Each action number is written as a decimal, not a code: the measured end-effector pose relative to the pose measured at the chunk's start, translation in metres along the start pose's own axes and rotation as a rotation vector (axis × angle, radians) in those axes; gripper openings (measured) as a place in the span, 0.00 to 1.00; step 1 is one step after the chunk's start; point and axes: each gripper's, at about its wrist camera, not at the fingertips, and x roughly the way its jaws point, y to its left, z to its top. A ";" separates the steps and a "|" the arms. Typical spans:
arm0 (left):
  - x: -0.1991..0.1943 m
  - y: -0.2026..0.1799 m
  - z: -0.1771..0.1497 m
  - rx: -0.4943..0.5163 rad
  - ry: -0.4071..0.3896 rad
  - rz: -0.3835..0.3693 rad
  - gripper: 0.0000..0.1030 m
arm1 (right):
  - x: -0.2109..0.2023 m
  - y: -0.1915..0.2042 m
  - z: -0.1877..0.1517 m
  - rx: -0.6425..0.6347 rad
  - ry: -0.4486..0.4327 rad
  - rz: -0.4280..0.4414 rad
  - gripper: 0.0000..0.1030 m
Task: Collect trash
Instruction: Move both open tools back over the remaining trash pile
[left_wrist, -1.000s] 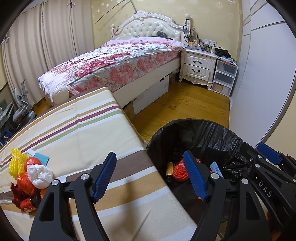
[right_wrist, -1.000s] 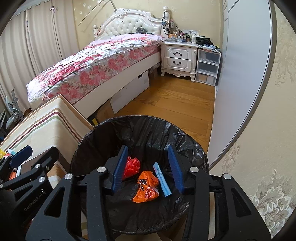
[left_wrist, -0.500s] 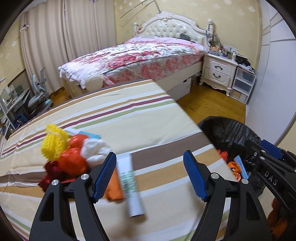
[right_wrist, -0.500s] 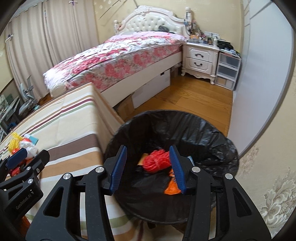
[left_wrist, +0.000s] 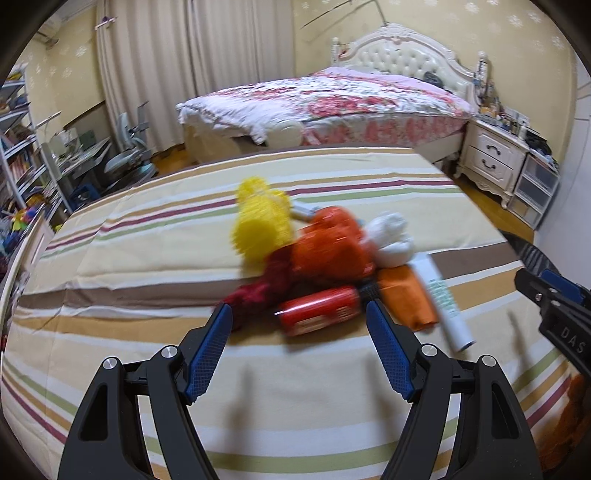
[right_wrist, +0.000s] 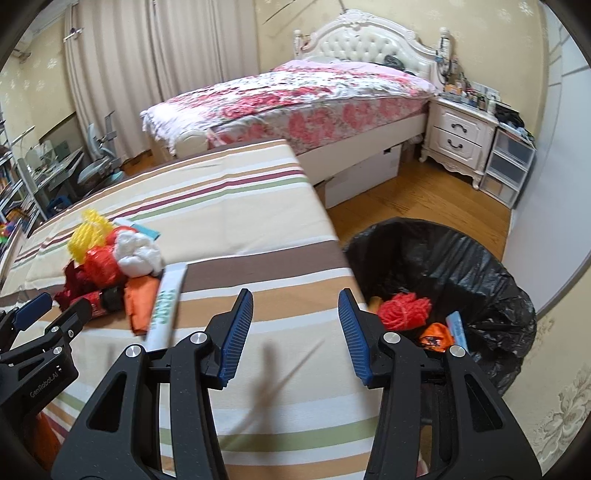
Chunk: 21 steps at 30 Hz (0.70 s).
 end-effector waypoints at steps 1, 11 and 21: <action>0.000 0.008 -0.003 -0.011 0.005 0.009 0.71 | 0.000 0.005 0.000 -0.009 0.003 0.008 0.46; 0.003 0.050 -0.013 -0.077 0.029 0.045 0.71 | 0.005 0.060 -0.008 -0.111 0.026 0.059 0.46; 0.017 0.062 -0.004 -0.068 0.033 0.019 0.71 | 0.005 0.066 -0.001 -0.114 0.018 0.048 0.46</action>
